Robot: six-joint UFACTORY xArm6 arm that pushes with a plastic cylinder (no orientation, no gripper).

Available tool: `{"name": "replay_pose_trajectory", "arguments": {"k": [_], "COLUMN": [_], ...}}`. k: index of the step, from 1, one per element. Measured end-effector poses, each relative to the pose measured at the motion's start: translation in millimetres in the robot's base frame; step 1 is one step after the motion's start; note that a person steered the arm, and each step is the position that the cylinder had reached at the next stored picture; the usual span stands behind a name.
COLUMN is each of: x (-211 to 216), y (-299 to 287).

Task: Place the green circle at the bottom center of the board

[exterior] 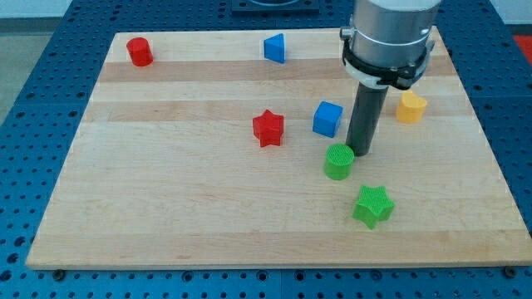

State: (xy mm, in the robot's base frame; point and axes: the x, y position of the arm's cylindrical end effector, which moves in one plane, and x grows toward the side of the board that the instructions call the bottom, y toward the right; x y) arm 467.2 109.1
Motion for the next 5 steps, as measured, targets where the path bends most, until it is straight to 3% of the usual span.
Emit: {"name": "replay_pose_trajectory", "arguments": {"k": [3, 5], "x": [18.1, -8.8], "y": [-72.2, -22.8]}}
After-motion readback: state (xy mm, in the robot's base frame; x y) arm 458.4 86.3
